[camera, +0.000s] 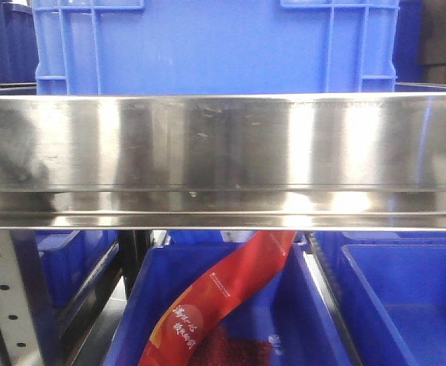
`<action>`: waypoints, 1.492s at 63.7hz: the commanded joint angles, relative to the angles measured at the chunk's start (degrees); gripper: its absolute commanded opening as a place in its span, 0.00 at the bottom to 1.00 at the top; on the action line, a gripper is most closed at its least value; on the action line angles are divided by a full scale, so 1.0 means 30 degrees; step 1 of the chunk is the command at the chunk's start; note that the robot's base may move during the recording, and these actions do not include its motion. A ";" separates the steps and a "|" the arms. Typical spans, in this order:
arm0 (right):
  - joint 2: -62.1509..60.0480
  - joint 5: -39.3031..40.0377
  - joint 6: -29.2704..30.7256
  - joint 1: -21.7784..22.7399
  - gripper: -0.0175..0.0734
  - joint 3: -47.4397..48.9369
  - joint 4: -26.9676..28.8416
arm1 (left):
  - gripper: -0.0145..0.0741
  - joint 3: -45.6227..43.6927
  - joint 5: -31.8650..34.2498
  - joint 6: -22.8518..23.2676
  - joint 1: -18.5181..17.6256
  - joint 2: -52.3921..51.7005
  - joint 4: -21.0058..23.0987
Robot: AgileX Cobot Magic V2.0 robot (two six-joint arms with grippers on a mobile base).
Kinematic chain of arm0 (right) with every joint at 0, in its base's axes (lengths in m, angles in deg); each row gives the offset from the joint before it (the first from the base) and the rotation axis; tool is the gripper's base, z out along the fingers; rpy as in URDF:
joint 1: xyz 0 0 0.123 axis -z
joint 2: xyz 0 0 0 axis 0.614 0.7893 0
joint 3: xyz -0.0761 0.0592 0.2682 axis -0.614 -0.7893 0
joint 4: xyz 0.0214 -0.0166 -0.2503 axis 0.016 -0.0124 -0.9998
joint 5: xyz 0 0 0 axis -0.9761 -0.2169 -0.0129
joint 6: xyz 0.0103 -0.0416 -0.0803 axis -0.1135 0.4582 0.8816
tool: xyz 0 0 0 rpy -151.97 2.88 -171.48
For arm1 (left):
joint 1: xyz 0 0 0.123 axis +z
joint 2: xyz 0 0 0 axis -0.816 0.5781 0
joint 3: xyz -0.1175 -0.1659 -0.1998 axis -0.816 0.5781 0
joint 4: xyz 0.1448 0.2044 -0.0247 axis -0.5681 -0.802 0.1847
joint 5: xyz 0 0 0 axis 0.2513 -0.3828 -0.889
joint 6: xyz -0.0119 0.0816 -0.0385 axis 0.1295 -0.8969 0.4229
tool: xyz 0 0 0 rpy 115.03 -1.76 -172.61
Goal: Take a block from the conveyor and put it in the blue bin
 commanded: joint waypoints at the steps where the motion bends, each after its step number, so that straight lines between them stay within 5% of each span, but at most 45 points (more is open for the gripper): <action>1: -0.0979 0.0620 -0.0293 0.0661 0.01 -0.1067 -0.0035 | 0.04 -0.0024 0.0519 0.0150 0.0041 -0.0092 0.0101; 95: -0.2152 0.1324 -0.0251 0.0802 0.01 -0.2649 -0.0035 | 0.04 -0.0024 0.0519 0.0150 0.0041 -0.0092 0.0101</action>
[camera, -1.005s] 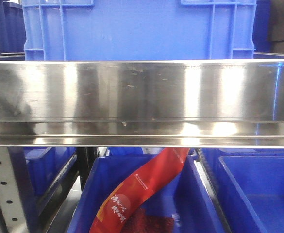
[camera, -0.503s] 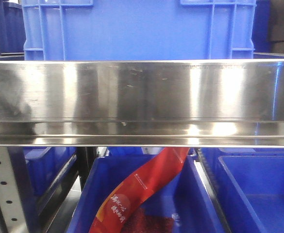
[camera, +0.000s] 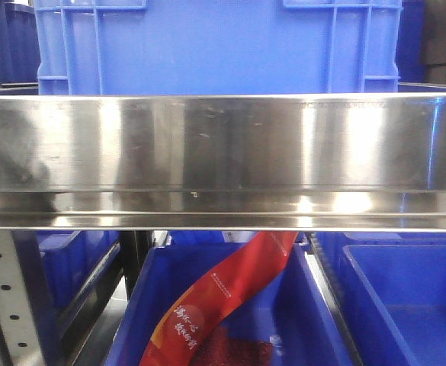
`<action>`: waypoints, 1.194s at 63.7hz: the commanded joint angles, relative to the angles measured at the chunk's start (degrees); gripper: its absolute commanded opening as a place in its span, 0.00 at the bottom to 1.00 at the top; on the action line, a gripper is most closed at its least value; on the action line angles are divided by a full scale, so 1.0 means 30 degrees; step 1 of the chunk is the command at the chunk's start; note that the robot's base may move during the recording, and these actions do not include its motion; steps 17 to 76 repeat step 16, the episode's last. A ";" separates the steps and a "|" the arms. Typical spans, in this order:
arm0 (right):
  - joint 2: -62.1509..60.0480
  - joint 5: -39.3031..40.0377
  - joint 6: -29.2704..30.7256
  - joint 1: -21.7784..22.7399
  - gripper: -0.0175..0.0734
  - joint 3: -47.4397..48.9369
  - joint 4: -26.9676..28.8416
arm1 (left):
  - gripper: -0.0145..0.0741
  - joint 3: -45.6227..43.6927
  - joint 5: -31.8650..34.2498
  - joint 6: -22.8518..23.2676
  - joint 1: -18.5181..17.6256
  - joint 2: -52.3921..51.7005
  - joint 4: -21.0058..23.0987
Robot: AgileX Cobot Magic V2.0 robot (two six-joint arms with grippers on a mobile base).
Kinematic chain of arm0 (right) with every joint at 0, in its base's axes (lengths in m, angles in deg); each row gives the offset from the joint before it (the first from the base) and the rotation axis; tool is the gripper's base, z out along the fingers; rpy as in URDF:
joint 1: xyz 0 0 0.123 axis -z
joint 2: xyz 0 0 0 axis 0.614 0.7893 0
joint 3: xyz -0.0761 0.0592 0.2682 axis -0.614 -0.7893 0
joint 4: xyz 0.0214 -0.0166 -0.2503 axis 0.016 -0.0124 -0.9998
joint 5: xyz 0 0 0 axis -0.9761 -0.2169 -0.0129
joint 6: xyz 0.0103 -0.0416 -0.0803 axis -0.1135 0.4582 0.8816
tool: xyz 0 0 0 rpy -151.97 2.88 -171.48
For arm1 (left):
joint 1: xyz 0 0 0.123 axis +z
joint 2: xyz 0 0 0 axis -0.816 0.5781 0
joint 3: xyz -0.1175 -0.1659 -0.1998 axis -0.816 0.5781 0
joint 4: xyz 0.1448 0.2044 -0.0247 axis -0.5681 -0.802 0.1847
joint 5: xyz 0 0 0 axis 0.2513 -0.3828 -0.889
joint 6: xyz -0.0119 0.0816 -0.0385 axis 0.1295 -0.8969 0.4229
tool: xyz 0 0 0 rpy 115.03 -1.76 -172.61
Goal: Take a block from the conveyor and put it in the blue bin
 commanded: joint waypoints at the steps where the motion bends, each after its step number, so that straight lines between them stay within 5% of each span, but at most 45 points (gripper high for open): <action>1: -0.0081 0.0462 -0.0014 0.0152 0.01 -0.0038 -0.0035 | 0.04 -0.0024 0.0519 0.0150 0.0041 -0.0092 0.0101; 76: -0.0081 0.0462 -0.0014 0.0152 0.01 -0.0038 -0.0035 | 0.04 -0.0024 0.0519 0.0150 0.0041 -0.0092 0.0101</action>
